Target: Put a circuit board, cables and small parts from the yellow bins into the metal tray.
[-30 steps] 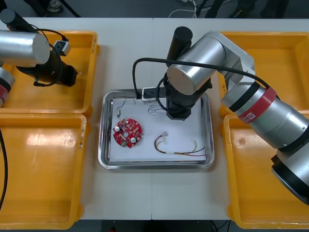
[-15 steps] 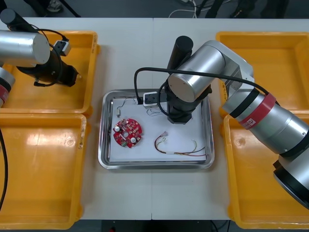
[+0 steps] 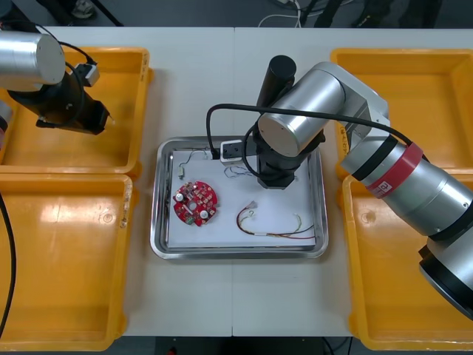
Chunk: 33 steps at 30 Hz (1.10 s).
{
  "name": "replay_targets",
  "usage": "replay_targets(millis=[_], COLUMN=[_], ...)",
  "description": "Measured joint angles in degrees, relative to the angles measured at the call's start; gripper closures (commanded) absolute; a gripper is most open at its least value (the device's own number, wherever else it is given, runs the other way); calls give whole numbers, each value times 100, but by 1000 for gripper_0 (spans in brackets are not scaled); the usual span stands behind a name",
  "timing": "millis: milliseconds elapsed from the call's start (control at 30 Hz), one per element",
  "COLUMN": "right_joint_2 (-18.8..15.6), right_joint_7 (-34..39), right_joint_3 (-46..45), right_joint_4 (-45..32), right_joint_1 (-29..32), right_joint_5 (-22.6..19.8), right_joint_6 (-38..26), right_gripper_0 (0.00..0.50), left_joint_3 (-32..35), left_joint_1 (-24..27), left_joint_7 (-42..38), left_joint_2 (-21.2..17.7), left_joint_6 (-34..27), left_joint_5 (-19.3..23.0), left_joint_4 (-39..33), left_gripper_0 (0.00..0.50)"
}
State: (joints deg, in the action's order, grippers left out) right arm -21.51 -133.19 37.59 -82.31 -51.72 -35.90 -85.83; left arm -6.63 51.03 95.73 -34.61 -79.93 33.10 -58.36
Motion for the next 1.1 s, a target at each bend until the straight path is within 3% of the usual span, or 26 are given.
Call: replay_targets(millis=[233, 500, 800, 900, 1100], right_joint_2=[0, 0, 0, -1, -8], right_joint_7=[0, 0, 0, 1, 4], right_joint_3=[-209, -834, -1686, -2045, -2991], right_joint_4=[-22, -323, -432, -473, -501], right_joint_1=[-1, -51, -298, -362, -390], right_joint_5=[-63, -252, -447, -465, -475], right_joint_6=[-396, -1370, -2305, -2374, -2390], right_gripper_0=[0, 0, 0, 0, 0], left_joint_3=[540, 1004, 1082, 1135, 1177], left_joint_1=[-29, -392, -705, -761, -785], left_joint_7=[0, 0, 0, 0, -5], left_joint_2=[0, -1, 3, 47, 271], left_joint_6=[-800, -1666, -2636, -2929, -2960], left_joint_5=[-386, -465, -526, -630, -682], left_joint_4=[-652, -1939, -3157, -3510, -4002], left_gripper_0=[500, 500, 500, 500, 500])
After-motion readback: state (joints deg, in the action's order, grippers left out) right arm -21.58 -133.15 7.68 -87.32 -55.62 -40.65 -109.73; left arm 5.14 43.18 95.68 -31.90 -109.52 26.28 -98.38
